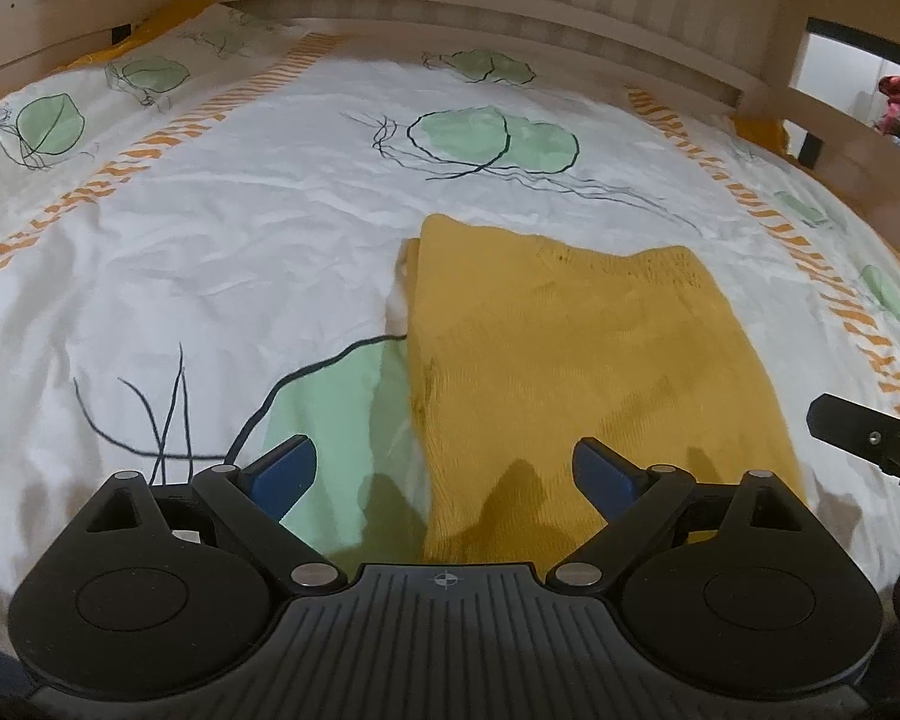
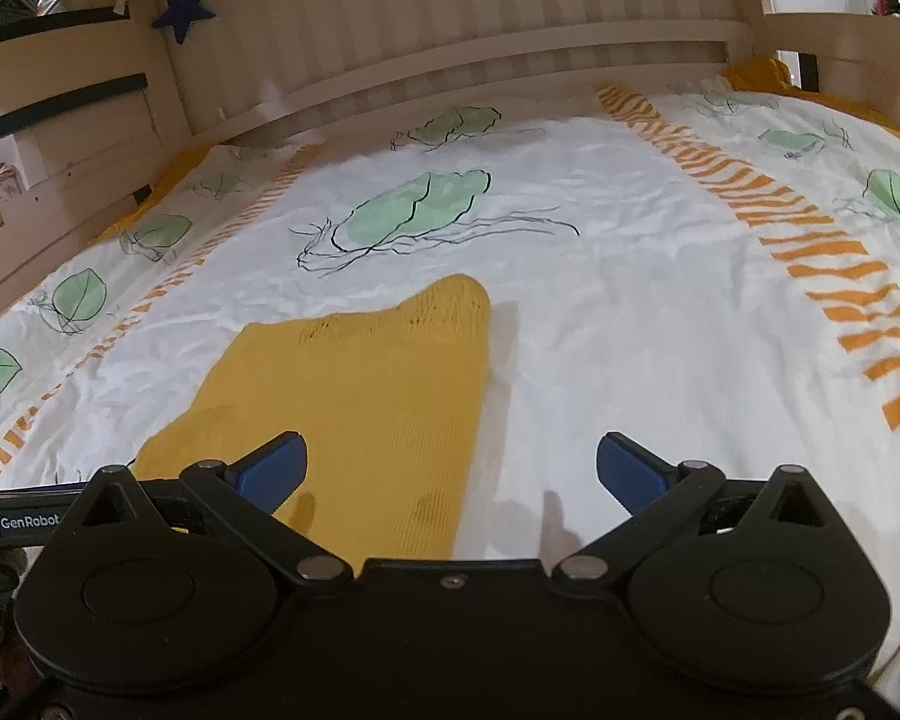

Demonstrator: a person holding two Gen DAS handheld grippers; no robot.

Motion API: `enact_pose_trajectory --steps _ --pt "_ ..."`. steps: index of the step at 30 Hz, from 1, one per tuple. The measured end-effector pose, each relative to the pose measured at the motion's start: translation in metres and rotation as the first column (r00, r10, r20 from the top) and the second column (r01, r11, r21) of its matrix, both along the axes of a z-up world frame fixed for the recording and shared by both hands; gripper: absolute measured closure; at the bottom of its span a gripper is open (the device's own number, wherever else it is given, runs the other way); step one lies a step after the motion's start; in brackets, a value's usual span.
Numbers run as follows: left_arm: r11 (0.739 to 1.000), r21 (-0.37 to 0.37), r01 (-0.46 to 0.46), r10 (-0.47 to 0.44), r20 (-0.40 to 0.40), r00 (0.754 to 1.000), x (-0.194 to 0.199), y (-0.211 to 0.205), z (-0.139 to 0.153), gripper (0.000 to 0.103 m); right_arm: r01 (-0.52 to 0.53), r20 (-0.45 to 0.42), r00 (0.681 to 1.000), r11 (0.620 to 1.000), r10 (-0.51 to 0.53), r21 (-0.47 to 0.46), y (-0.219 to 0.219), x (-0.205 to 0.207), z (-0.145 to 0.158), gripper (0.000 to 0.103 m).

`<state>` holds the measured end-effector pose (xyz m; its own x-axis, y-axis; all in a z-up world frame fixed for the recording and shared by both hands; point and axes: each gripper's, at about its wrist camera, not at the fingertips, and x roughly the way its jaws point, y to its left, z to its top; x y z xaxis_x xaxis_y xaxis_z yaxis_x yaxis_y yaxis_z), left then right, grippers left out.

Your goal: Fold small clothes

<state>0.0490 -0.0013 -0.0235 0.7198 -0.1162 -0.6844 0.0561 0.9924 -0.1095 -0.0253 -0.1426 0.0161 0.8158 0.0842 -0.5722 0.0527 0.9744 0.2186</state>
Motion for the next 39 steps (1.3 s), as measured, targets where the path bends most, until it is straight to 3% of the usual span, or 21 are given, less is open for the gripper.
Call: enact_pose_trajectory --steps 9,22,39 --pt "0.999 0.035 -0.024 0.023 0.010 1.000 -0.012 -0.004 0.002 0.011 0.017 -0.002 1.000 0.999 -0.017 0.035 0.001 -0.015 -0.002 0.000" --pt "0.994 0.102 -0.046 0.042 0.038 0.998 -0.026 -0.016 0.004 0.011 0.019 0.012 1.000 1.000 -0.019 -0.008 0.007 -0.020 0.001 0.000" --pt "0.996 0.080 -0.050 0.048 0.035 0.998 -0.025 -0.016 0.004 0.012 0.010 0.003 1.000 0.998 -0.010 -0.061 0.013 -0.020 -0.002 0.000"
